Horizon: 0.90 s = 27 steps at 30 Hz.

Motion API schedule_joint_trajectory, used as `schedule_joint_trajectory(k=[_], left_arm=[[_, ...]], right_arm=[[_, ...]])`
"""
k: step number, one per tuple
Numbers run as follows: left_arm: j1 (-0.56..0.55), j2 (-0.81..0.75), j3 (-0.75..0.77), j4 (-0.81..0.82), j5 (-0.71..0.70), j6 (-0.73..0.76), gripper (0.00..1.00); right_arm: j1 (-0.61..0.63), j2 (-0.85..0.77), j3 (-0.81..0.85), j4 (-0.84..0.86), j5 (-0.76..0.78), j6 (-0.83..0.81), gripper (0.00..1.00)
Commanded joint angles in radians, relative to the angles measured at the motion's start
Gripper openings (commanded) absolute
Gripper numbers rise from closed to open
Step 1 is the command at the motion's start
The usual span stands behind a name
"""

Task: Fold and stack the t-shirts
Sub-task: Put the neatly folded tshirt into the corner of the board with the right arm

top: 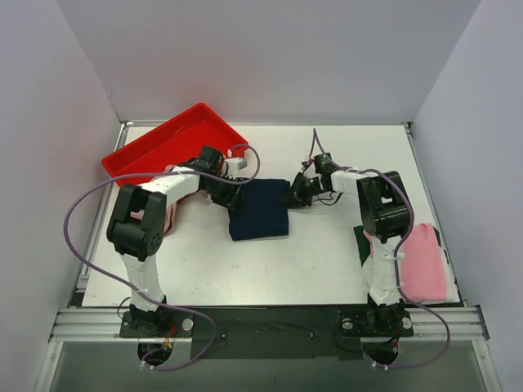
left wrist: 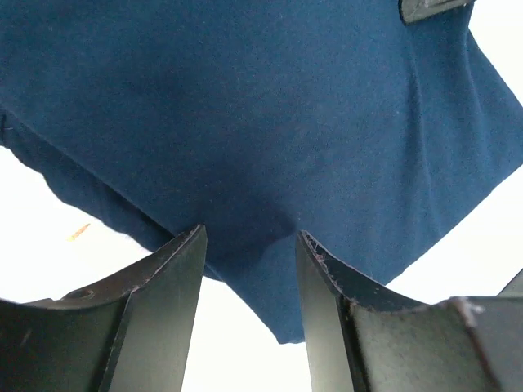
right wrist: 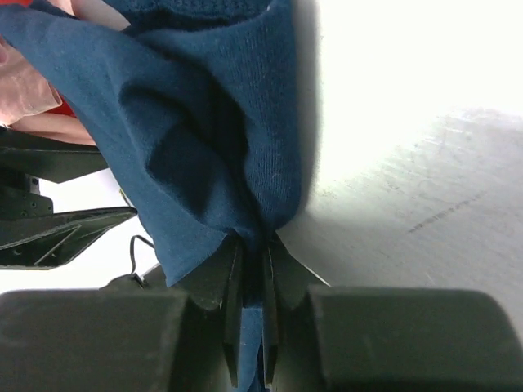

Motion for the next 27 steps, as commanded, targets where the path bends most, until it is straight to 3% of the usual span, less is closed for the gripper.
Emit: schedule_joint_trajectory(k=[1, 6, 11, 20, 27], left_arm=[[0.025, -0.034, 0.107, 0.009, 0.023, 0.038, 0.58], [0.065, -0.101, 0.190, -0.064, 0.012, 0.090, 0.62], [0.089, -0.210, 0.123, -0.063, -0.042, 0.144, 0.63], [0.088, -0.319, 0.075, -0.057, -0.011, 0.182, 0.69], [0.088, -0.337, 0.091, -0.068, 0.023, 0.175, 0.69]], right_arm=[[0.005, -0.023, 0.047, -0.069, 0.055, -0.121, 0.00], [0.004, -0.112, 0.122, -0.391, 0.139, -0.380, 0.00], [0.019, -0.240, 0.110, -0.684, 0.344, -0.632, 0.00], [0.118, -0.514, -0.023, -0.880, 0.769, -0.807, 0.00], [0.123, -0.617, -0.040, -1.103, 1.079, -0.792, 0.00]])
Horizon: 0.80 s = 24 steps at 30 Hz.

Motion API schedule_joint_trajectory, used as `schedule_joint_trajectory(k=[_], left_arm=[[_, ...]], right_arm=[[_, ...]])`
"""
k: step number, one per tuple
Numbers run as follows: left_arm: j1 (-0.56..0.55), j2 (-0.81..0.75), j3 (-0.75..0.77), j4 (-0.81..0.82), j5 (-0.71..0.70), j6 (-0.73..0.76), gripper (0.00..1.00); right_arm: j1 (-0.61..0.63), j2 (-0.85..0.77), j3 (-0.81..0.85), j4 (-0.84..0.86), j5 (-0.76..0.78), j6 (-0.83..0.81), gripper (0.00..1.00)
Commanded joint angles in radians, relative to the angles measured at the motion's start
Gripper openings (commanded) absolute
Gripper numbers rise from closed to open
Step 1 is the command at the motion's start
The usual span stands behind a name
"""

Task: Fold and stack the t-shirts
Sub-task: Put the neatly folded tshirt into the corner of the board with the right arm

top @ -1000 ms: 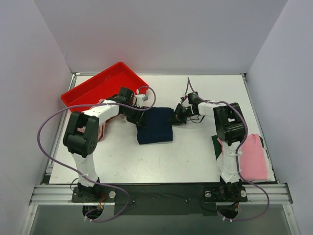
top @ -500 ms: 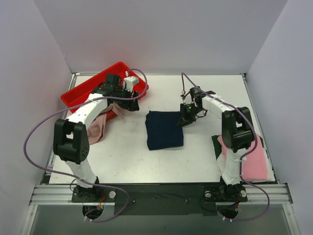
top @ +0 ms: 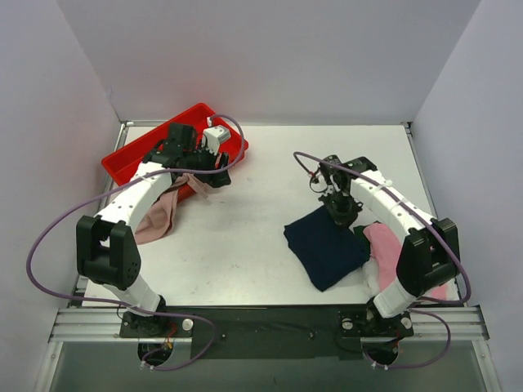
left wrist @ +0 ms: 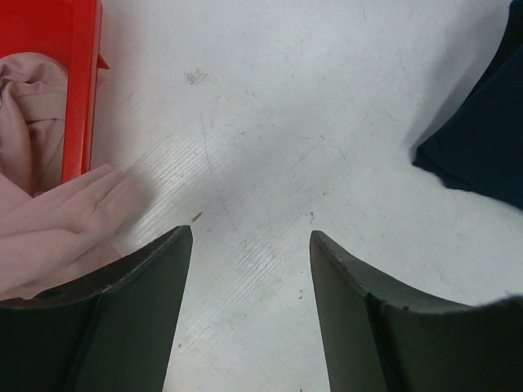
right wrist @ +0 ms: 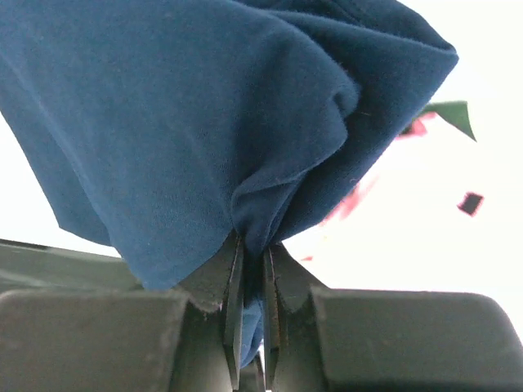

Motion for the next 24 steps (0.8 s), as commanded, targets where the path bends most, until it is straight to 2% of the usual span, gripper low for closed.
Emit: schedule_joint_trajectory(k=[1, 8, 15, 24], left_arm=[[0.000, -0.046, 0.020, -0.008, 0.043, 0.015, 0.69], [0.000, -0.046, 0.038, -0.018, 0.063, 0.015, 0.69], [-0.002, -0.040, 0.044, -0.018, 0.074, 0.014, 0.70], [-0.010, -0.036, 0.043, -0.017, 0.077, 0.015, 0.70]], right_arm=[[-0.012, -0.086, -0.024, -0.231, 0.289, -0.023, 0.00], [-0.016, -0.212, -0.065, -0.335, 0.455, -0.029, 0.00], [-0.050, -0.315, -0.074, -0.443, 0.535, -0.062, 0.00], [-0.131, -0.419, -0.107, -0.457, 0.601, -0.241, 0.00]])
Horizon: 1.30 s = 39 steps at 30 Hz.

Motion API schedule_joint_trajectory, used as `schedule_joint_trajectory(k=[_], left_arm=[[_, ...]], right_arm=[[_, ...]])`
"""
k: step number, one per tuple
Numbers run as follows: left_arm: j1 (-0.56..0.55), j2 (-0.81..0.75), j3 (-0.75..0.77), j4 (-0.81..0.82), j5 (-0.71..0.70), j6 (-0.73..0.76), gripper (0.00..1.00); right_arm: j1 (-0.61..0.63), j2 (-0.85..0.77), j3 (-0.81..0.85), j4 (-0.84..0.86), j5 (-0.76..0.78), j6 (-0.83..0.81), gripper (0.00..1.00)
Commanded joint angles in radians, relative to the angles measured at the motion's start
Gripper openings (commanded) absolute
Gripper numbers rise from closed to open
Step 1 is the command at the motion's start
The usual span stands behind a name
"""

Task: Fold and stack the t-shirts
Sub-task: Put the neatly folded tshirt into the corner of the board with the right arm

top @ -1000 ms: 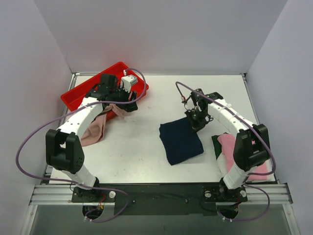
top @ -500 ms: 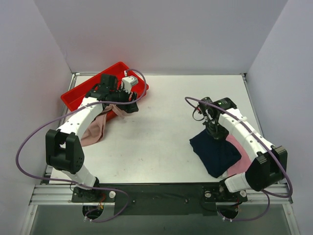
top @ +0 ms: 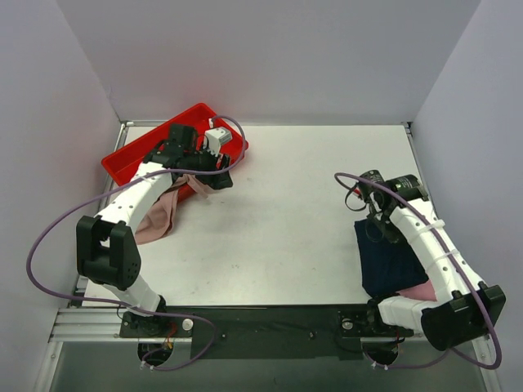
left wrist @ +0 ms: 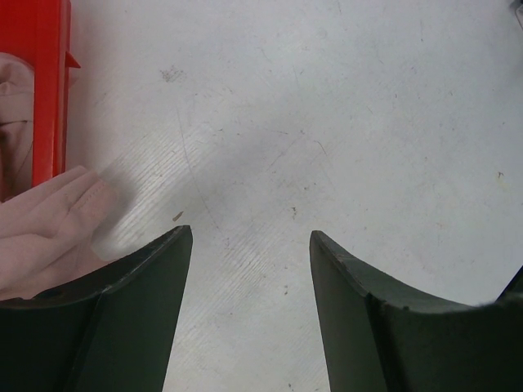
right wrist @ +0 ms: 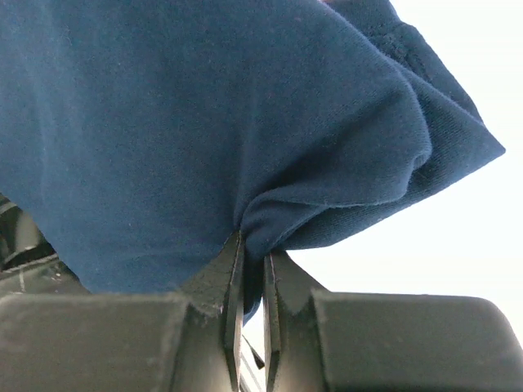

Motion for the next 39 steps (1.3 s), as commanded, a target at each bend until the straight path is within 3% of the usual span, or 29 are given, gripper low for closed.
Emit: schedule_joint_trajectory(k=[1, 6, 13, 18, 20, 23, 24, 27, 30, 33, 39], left_arm=[[-0.005, -0.033, 0.042, 0.006, 0.028, 0.012, 0.70], [-0.005, -0.033, 0.044, 0.006, 0.025, 0.012, 0.70], [-0.005, -0.030, 0.045, 0.004, 0.034, 0.003, 0.70], [-0.005, -0.033, 0.041, 0.007, 0.031, 0.005, 0.70], [-0.005, -0.034, 0.039, 0.006, 0.031, 0.005, 0.70], [-0.007, -0.034, 0.039, 0.006, 0.034, 0.005, 0.70], [-0.005, -0.034, 0.039, 0.006, 0.034, 0.005, 0.70], [-0.005, -0.034, 0.041, 0.006, 0.034, 0.005, 0.70], [-0.005, -0.038, 0.042, -0.005, 0.028, 0.009, 0.70], [-0.004, -0.042, 0.047, -0.019, 0.001, 0.011, 0.70], [-0.001, -0.114, 0.046, -0.075, -0.068, 0.037, 0.70]], right_arm=[[-0.036, -0.053, -0.027, -0.089, 0.085, -0.144, 0.00], [-0.103, -0.058, -0.116, -0.006, 0.099, -0.247, 0.00], [-0.232, -0.055, -0.191, 0.245, 0.120, -0.440, 0.00], [-0.274, 0.002, -0.227, 0.264, 0.117, -0.479, 0.00], [-0.294, 0.009, -0.245, 0.265, 0.152, -0.481, 0.18], [-0.335, 0.017, -0.210, 0.356, 0.269, -0.441, 0.95], [-0.341, 0.020, -0.183, 0.370, 0.308, -0.406, 1.00], [-0.355, 0.025, -0.031, 0.381, 0.304, -0.317, 1.00], [-0.337, 0.002, 0.068, 0.380, 0.128, -0.214, 1.00], [-0.271, -0.049, 0.092, 0.449, -0.183, -0.124, 1.00], [-0.177, -0.208, -0.165, 0.888, -0.632, 0.079, 1.00]])
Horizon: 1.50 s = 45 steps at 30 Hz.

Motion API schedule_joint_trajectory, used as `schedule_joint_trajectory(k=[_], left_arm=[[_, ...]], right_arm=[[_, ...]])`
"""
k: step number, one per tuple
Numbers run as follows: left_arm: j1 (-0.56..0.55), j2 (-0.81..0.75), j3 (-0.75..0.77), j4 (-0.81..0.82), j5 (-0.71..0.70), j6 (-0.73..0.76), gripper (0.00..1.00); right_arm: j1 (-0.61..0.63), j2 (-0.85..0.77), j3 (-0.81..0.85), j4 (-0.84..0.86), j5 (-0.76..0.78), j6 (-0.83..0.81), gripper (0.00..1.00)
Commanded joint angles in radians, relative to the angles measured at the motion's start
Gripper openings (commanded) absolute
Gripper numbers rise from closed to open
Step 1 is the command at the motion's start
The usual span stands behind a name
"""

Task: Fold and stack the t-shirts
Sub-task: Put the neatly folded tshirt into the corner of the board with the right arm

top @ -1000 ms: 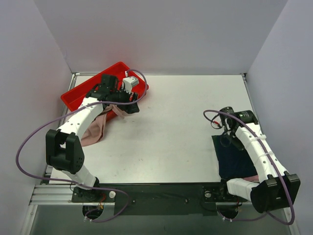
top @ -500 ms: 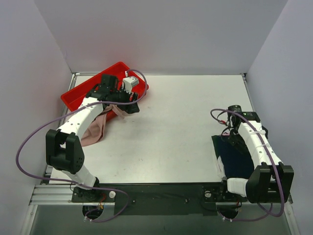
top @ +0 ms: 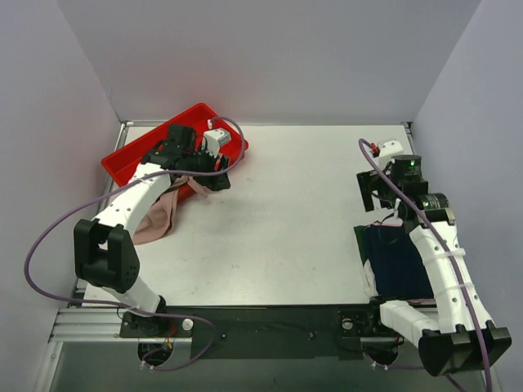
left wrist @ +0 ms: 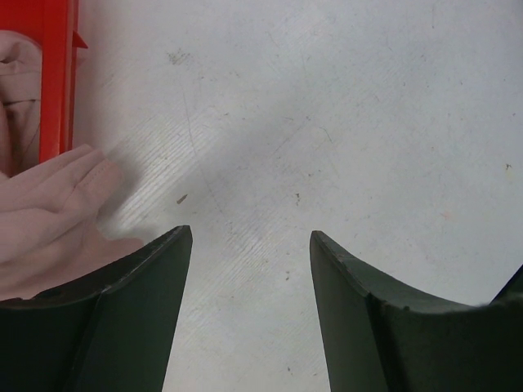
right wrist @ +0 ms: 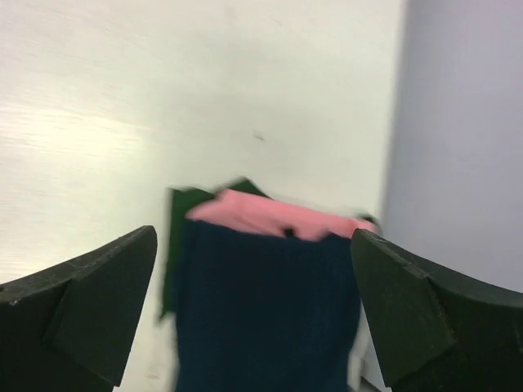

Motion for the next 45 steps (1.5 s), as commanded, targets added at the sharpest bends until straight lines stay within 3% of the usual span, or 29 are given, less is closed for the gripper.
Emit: schedule_joint_trajectory(k=[1, 6, 11, 16, 23, 37, 45], left_arm=[[0.006, -0.116, 0.042, -0.054, -0.061, 0.042, 0.70], [0.072, -0.251, -0.062, -0.095, -0.139, 0.073, 0.71], [0.230, -0.417, -0.335, 0.053, -0.200, 0.018, 0.73], [0.264, -0.522, -0.547, 0.220, -0.387, -0.047, 0.76], [0.271, -0.541, -0.745, 0.374, -0.496, -0.077, 0.77], [0.304, -0.468, -0.754, 0.411, -0.513, -0.103, 0.78], [0.304, -0.458, -0.746, 0.394, -0.469, -0.094, 0.78]], right_arm=[[0.043, -0.078, -0.185, 0.393, -0.395, 0.233, 1.00], [0.054, -0.075, -0.395, 0.765, -0.602, 0.408, 1.00], [0.062, -0.012, -0.524, 1.004, -0.598, 0.425, 1.00], [0.060, 0.054, -0.598, 1.156, -0.543, 0.421, 1.00], [0.059, 0.067, -0.699, 1.230, -0.425, 0.373, 1.00], [0.028, -0.024, -0.892, 1.320, -0.350, 0.326, 1.00], [0.028, -0.016, -0.886, 1.316, -0.356, 0.323, 1.00]])
